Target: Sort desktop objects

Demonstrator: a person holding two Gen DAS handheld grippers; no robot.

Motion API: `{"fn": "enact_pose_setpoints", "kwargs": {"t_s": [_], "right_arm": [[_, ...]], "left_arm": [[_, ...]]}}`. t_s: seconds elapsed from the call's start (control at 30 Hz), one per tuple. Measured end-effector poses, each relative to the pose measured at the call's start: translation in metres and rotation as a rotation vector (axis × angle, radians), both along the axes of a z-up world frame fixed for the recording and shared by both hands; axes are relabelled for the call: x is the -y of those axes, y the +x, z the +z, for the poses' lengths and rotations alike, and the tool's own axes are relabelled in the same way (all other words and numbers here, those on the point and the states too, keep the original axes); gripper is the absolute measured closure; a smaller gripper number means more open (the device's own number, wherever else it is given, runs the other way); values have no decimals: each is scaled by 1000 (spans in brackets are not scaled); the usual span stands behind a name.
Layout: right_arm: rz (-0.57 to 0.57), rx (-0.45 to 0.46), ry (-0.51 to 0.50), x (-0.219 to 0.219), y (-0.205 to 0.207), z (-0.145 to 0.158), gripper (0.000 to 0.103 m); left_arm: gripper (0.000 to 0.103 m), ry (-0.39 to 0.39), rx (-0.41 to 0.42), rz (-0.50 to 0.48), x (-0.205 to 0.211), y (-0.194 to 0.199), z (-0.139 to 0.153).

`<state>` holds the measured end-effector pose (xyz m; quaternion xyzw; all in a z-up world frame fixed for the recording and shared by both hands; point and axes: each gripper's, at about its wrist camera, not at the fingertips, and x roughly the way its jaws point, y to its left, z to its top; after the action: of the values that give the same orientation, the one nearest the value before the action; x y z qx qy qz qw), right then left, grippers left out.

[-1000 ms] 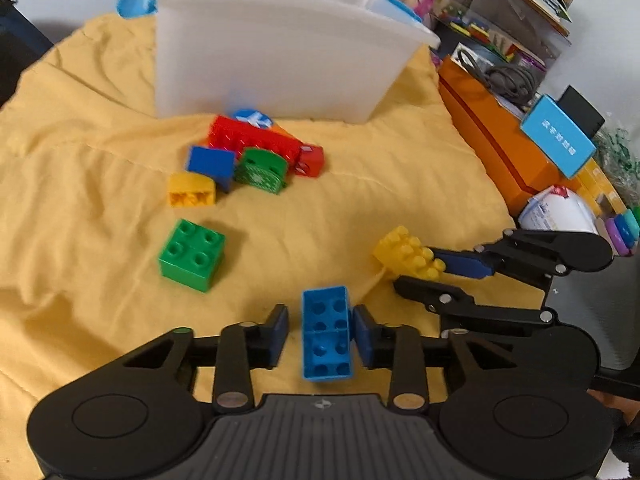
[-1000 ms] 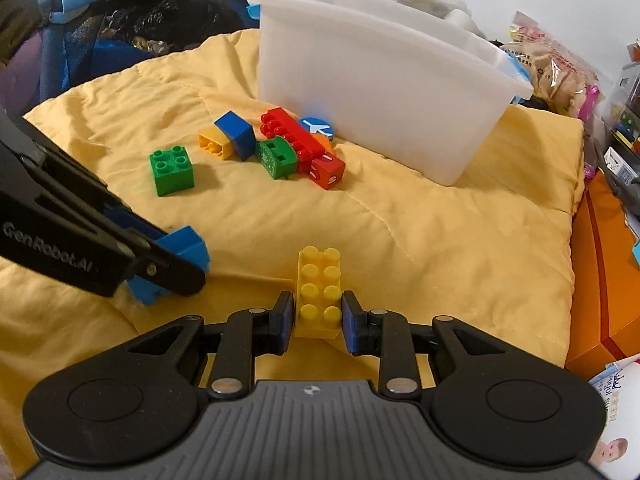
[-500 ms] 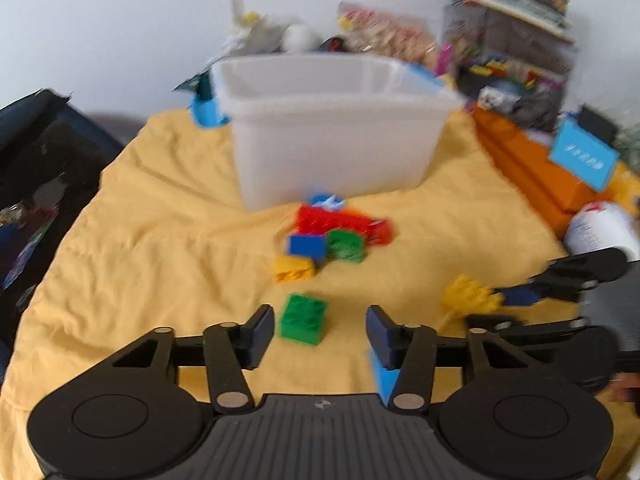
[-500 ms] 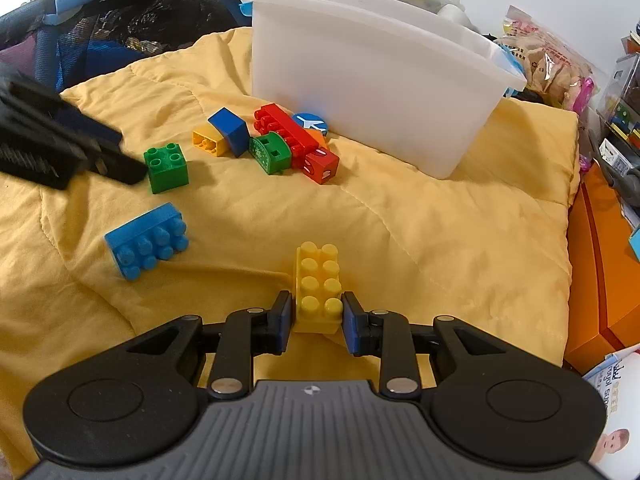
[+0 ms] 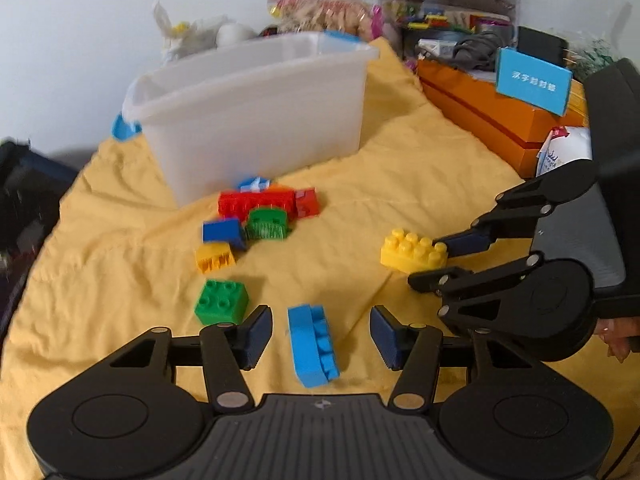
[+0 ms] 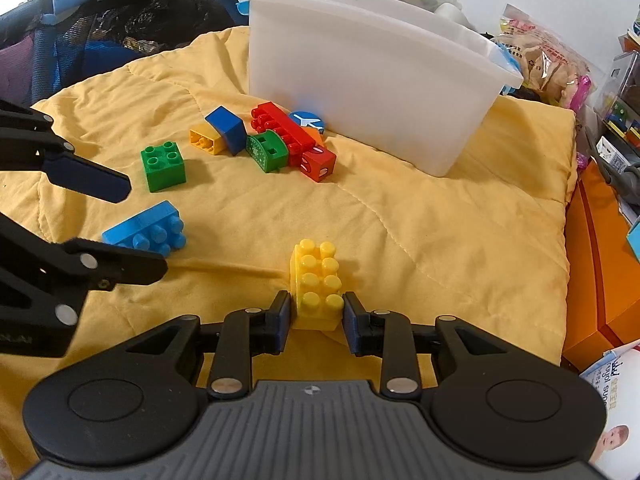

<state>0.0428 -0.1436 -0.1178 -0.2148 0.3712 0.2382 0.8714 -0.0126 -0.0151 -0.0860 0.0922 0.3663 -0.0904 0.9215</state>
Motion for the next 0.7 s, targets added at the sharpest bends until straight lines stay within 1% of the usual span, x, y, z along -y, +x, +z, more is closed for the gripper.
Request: {"fn": "enact_pose_setpoints", "kwargs": {"t_s": [0.1,0.13,0.17,0.23,0.3,0.4,0.53,0.6,0.7], "right_arm": [[2,-1,-1,0,0,0,71],[2,0,-1,0,0,0,71],[1,-1,-3,0,0,-1,71],[2,0,-6,0,-1,-1,70],[3,1,-9,0,-1,-1,70],[5,1,-13,0,-1,-1,70],[5,2,-15,0,-1,-1,70],[6,3,-18,-1,-1,-1,70],[6,3,-18,-1,-2,-1,70]], "left_arm": [[44,22,52,-38,6,-6,2],[44,31,38,-45,8,-4,0],[44,33,8,-44,9,-1,-5],[45,20,-53,-27,5,4,-15],[46,23,-72,0,0,5,-22],[46,-15,-93,28,-9,6,-26],[47,-36,-91,37,-15,4,-27],[47,-75,-101,50,-20,5,-27],[47,-166,-115,93,-32,7,-27]]}}
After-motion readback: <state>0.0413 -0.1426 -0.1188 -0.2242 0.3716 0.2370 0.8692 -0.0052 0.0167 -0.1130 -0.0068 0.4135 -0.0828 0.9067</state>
